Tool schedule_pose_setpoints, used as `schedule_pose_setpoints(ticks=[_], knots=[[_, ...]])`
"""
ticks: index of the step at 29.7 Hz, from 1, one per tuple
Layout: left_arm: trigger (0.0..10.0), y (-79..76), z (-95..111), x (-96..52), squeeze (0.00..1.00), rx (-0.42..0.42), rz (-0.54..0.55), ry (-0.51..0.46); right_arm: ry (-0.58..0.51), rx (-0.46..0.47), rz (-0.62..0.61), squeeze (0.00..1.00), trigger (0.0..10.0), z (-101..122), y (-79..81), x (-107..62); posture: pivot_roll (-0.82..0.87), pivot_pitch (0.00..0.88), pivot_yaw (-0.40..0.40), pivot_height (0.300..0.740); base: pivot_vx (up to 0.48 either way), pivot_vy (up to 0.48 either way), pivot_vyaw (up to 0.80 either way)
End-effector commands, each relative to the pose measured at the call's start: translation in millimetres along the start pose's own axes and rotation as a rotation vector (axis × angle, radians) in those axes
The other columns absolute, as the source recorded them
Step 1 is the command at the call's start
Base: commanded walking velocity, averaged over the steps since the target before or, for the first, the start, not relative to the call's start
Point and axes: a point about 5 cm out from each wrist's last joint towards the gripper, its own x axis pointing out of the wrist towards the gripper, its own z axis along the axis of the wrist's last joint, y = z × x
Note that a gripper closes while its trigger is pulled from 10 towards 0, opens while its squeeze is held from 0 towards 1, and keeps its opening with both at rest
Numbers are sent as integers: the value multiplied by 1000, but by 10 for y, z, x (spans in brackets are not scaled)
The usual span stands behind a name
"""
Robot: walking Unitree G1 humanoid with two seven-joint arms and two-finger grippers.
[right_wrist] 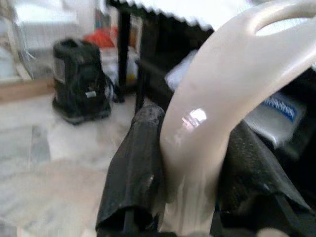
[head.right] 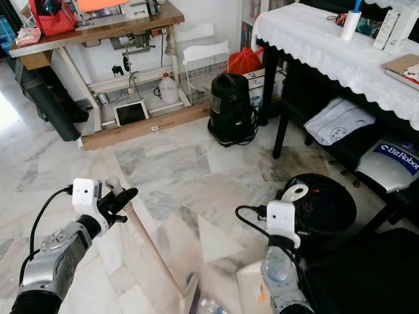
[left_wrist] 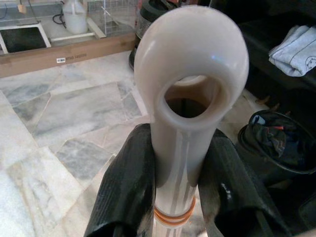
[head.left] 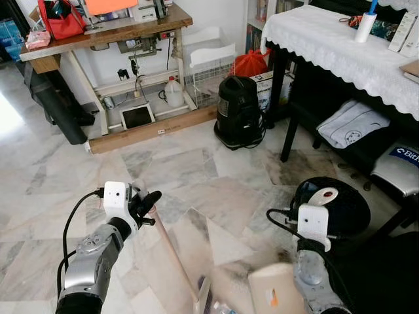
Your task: Sweep floor
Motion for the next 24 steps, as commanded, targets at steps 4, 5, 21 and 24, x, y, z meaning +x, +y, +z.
schedule_pose_setpoints(ticks=[4, 5, 21, 24], knots=[[10000, 48, 135, -10, 0, 27, -8, -37, 89, -15, 21, 0, 10000, -184, 47, -160, 8, 42, 106, 740, 0, 0, 0], [10000, 48, 139, -12, 0, 28, -11, -37, 109, -21, 29, 0, 10000, -230, 58, -208, 8, 41, 107, 740, 0, 0, 0], [10000, 23, 87, 16, 0, 51, -15, 10, 264, 83, 66, 0, 10000, -378, 125, -290, 0, 37, 108, 740, 0, 0, 0], [10000, 73, 68, 19, 0, 79, 32, 26, 263, 113, 64, 0, 10000, -349, 142, -264, 0, 37, 108, 740, 0, 0, 0]])
